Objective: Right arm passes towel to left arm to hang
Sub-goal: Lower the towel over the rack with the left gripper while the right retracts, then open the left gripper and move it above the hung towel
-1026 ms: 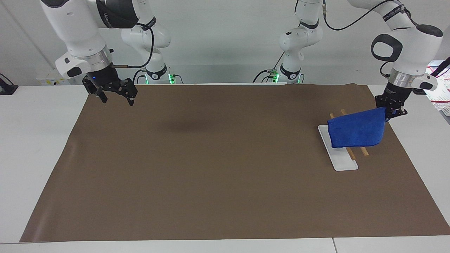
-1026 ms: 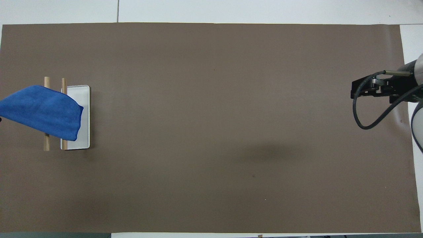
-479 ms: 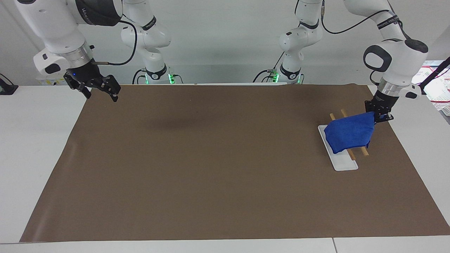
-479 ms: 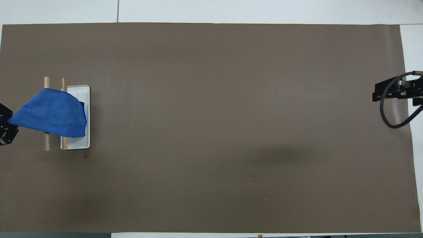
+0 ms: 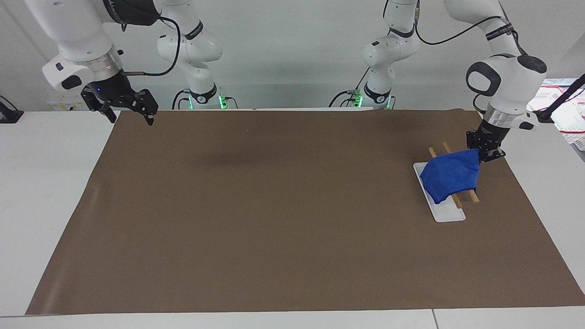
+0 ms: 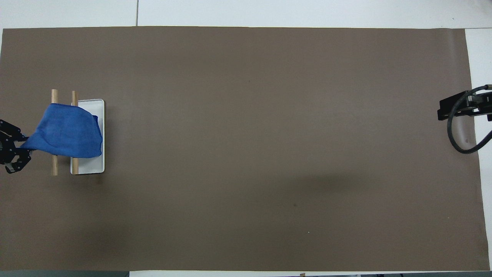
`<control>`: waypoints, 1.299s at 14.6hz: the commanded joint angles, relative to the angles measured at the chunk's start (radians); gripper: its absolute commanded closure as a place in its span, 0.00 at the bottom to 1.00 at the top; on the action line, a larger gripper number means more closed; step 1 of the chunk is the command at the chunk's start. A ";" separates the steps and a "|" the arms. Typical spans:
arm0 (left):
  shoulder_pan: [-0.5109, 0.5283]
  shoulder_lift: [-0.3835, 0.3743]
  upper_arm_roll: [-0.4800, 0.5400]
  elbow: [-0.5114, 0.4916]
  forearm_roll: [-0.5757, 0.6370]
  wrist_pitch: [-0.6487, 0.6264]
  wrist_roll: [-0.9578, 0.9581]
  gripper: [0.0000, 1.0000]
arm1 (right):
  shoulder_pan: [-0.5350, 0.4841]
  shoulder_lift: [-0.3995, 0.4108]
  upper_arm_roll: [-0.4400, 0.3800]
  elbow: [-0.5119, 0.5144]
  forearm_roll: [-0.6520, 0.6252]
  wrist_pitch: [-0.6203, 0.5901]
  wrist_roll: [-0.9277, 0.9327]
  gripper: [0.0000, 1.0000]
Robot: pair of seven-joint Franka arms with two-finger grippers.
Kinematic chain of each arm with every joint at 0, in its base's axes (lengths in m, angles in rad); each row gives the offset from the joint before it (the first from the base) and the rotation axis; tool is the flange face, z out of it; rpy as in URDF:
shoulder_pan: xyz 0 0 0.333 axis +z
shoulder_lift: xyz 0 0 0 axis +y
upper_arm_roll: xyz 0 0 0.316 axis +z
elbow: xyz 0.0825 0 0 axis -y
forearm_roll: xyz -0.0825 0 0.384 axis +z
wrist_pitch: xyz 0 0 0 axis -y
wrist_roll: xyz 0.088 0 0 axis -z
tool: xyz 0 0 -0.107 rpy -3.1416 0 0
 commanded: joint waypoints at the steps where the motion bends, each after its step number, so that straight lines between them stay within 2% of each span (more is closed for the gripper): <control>1: -0.016 -0.022 0.003 0.008 -0.001 -0.037 -0.019 0.00 | -0.004 0.022 0.008 0.030 0.000 -0.012 -0.025 0.00; 5: -0.021 0.008 0.002 0.151 0.001 -0.176 0.008 0.00 | -0.004 0.019 0.008 0.025 0.002 -0.014 -0.026 0.00; 8: -0.083 0.024 0.003 0.236 0.010 -0.181 0.104 0.00 | -0.005 0.017 0.008 0.019 0.003 -0.009 -0.026 0.00; 15: -0.228 0.021 0.000 0.275 0.015 -0.178 0.508 0.00 | -0.007 0.011 0.008 0.002 0.003 -0.001 -0.020 0.00; 19: -0.336 0.015 -0.001 0.270 0.013 -0.187 0.661 0.00 | -0.008 0.011 0.008 0.002 0.003 -0.001 -0.023 0.00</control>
